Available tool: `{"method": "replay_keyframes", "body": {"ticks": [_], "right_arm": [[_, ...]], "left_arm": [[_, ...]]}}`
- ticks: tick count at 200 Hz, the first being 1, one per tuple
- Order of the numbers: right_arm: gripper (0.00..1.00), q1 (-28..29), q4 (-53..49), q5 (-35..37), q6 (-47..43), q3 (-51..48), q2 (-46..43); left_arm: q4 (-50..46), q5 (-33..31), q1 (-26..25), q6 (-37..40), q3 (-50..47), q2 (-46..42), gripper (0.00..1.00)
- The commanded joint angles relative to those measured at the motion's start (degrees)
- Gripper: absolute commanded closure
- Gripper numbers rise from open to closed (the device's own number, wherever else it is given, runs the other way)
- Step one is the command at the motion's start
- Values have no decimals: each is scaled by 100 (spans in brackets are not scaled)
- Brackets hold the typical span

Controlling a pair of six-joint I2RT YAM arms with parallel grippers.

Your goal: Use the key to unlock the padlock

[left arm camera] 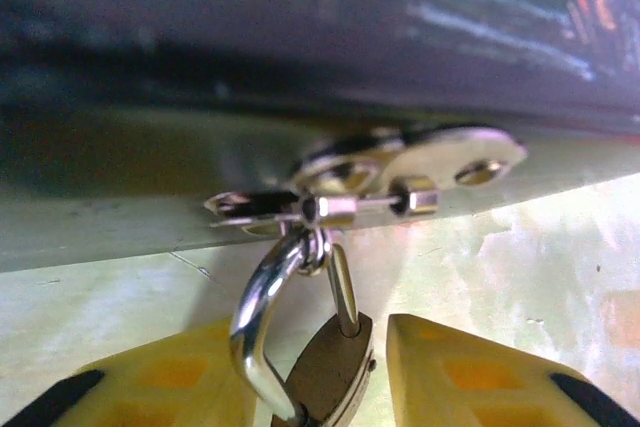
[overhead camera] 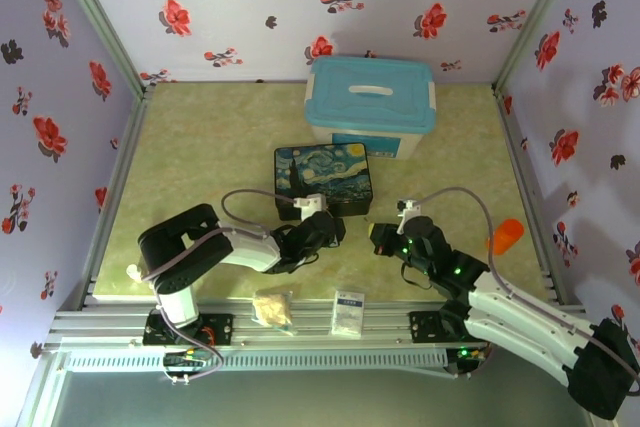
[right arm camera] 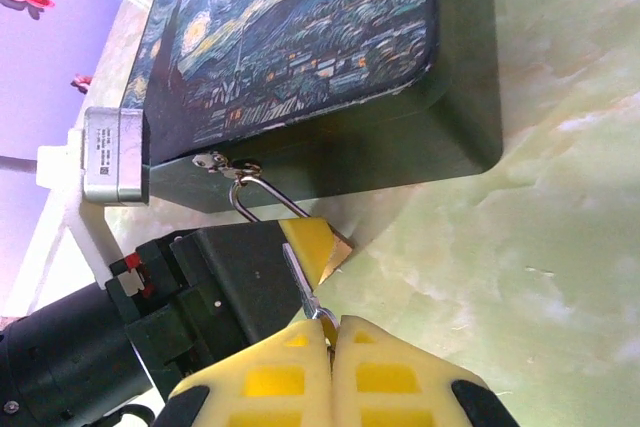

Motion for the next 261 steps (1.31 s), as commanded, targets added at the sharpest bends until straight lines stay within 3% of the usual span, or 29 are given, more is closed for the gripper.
{"method": "replay_keyframes", "body": {"ticks": [1, 10, 39, 66, 143, 193, 261], "right_arm": [[100, -40, 945, -601, 175, -319, 429], [100, -61, 1324, -891, 237, -408, 731], [100, -141, 2439, -1331, 618, -662, 1657], [100, -198, 2653, -1497, 857, -596, 2096], [100, -553, 3393, -2145, 1415, -776, 2734], [100, -917, 5217, -2689, 1887, -952, 3626], [100, -957, 5900, -3030, 2101, -945, 4211]], "left_arm": [[169, 261, -28, -127, -142, 139, 73], [249, 298, -28, -107, -177, 117, 78], [435, 470, -1, -66, -251, 70, 81], [698, 594, 33, -113, -432, -62, 90], [2105, 1349, 349, -852, -1036, -404, 92], [2092, 1459, 342, -966, -947, -540, 95], [1770, 1451, 361, -838, -798, -799, 96]]}}
